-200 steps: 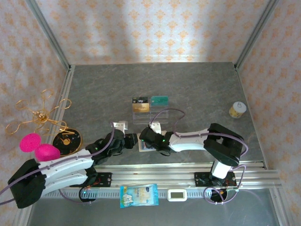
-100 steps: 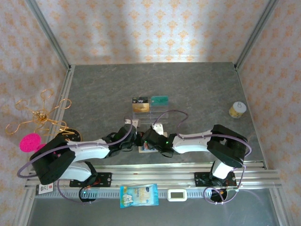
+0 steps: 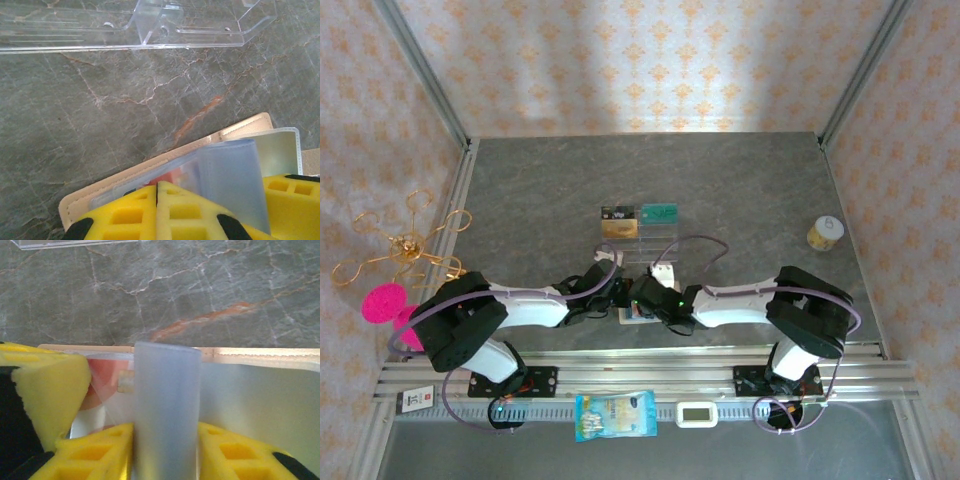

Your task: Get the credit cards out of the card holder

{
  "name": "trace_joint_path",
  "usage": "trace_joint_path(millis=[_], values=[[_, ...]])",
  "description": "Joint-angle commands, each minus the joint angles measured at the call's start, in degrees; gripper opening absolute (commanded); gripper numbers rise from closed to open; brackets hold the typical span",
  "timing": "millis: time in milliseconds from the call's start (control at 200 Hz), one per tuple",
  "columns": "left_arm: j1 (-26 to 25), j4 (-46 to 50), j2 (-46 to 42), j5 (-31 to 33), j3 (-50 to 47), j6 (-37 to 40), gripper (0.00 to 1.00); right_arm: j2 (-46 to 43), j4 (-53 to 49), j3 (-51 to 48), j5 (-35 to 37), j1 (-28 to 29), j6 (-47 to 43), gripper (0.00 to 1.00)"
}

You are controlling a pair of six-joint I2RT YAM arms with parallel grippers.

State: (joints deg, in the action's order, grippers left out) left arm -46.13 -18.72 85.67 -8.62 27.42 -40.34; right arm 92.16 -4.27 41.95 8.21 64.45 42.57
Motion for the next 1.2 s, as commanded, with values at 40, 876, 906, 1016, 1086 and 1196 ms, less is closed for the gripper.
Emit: trace_joint_path(millis=[40, 876, 906, 1016, 1086, 1196], values=[[-0.70, 7.93, 3.07, 1.85, -2.28, 2.46, 0.00, -5.01, -5.24, -3.08, 2.41, -0.08, 2.11, 0.37], [-4.49, 12.70, -9.51, 5.04, 0.22, 3.25, 0.02, -27.71, -0.57, -7.78, -14.50, -4.80, -5.35, 0.25], [-4.79, 13.20, -10.17, 4.81, 0.27, 3.12, 0.01, -26.02, 0.79, -7.68, -16.09, -5.21, -5.78, 0.24], [-5.71, 13.33, -10.01, 2.81, -0.23, 2.57, 0.00, -20.63, 4.74, -7.59, -21.39, -7.67, -6.84, 0.24], [-6.23, 12.68, -8.94, 1.42, -0.78, 2.36, 0.00, -18.01, 5.64, -7.41, -23.49, -9.40, -7.58, 0.24], [-6.61, 11.88, -6.68, 0.43, -1.39, 2.10, 0.00, -15.77, 7.52, -8.28, -26.36, -12.27, -7.86, 0.23]])
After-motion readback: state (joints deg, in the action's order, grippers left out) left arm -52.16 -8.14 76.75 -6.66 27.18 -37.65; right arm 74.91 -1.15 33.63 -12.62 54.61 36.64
